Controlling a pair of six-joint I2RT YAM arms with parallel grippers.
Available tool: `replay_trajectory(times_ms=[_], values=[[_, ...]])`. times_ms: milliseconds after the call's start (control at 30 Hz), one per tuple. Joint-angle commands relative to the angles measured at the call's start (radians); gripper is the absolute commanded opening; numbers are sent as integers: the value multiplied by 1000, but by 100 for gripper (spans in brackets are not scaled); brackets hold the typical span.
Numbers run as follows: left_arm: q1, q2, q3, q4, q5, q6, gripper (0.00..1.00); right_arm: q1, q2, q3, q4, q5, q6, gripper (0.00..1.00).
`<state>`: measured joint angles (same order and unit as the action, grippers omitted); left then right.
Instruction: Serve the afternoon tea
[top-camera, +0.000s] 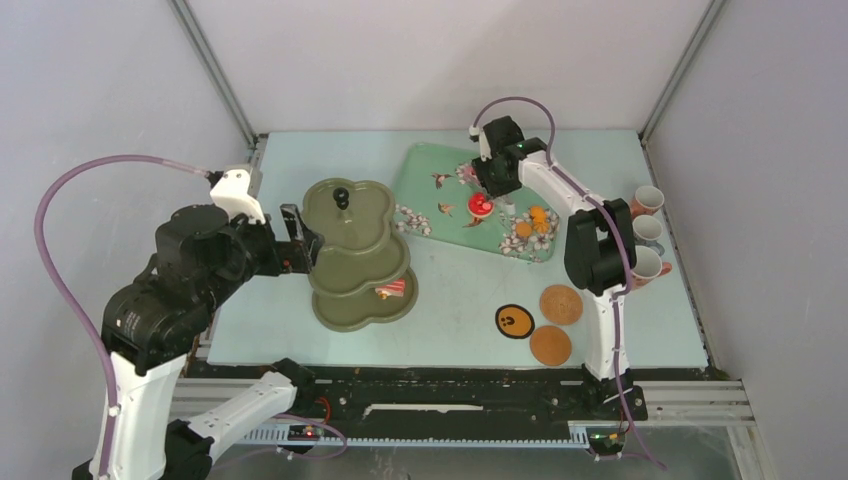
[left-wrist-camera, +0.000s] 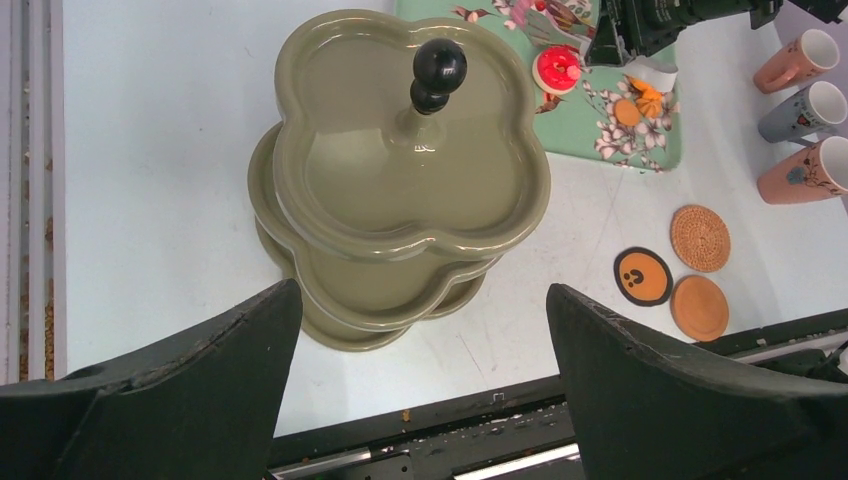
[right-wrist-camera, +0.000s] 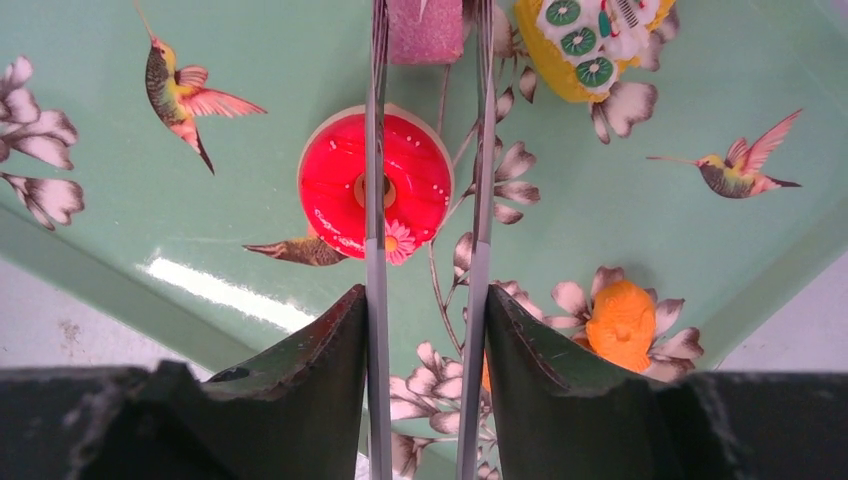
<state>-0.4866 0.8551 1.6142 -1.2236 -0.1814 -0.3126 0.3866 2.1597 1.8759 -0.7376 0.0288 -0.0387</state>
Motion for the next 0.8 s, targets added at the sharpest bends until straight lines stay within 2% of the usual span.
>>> replay_trajectory(times_ms=[0, 167, 267, 367, 533, 600, 767], values=[[-3, 9, 45, 12, -20, 18, 100, -4, -10, 93, 31, 32, -10, 25], [-3, 19, 56, 20, -28, 2, 100, -22, -39, 172, -13, -6, 15, 9], [-3, 20, 64, 35, -33, -17, 100, -30, -98, 169, -28, -40, 31, 3], [-3, 13, 60, 54, -52, -49, 100, -36, -186, 96, -36, -92, 59, 0], [-3, -27, 6, 101, -51, -118, 100, -47, -365, -180, 84, -150, 75, 1], [-3, -46, -26, 130, -23, -148, 100, -63, -381, -195, 89, -184, 70, 9], [-3, -90, -81, 165, 1, -207, 100, -77, -344, -172, 87, -239, 96, 18]])
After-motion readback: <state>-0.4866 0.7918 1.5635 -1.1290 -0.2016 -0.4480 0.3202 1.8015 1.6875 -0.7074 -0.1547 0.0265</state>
